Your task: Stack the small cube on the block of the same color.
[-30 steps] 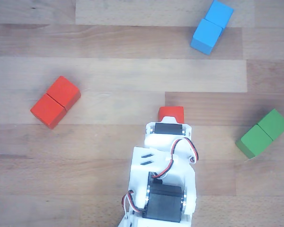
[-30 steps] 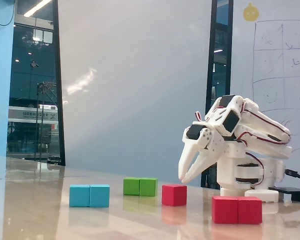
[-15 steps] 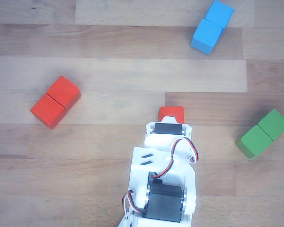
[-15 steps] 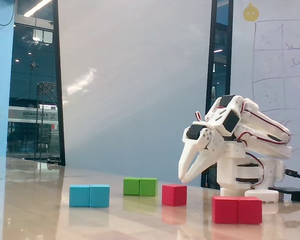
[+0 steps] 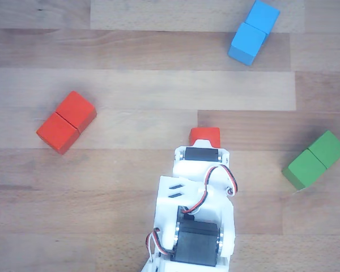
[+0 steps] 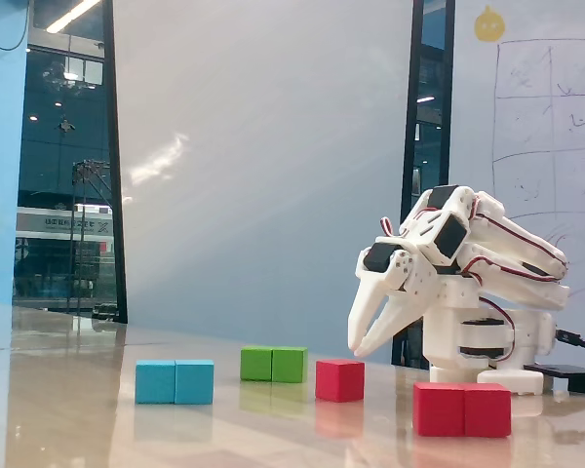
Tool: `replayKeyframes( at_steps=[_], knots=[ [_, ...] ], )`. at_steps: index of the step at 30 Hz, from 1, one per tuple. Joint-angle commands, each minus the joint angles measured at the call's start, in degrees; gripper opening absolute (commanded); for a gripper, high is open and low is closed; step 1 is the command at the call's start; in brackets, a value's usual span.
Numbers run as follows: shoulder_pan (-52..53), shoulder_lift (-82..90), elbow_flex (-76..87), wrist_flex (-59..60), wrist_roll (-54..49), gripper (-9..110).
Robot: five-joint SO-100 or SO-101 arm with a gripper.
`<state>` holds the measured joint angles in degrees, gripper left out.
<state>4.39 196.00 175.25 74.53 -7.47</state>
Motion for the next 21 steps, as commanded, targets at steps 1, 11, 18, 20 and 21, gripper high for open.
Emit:
replayKeyframes(
  at_steps=[1, 11, 18, 20, 21],
  knots=[
    [-0.4, 1.6, -0.7, 0.3, 0.1, 0],
    [-0.1, 0.6, -1.0, -0.3, -0.3, 1],
    [0.0, -6.6, -2.8, -2.5, -0.4, 0],
    [0.0, -9.3, -4.6, -3.9, -0.5, 1],
    [0.0, -10.9, -6.0, -4.7, -0.6, 1]
  ],
)
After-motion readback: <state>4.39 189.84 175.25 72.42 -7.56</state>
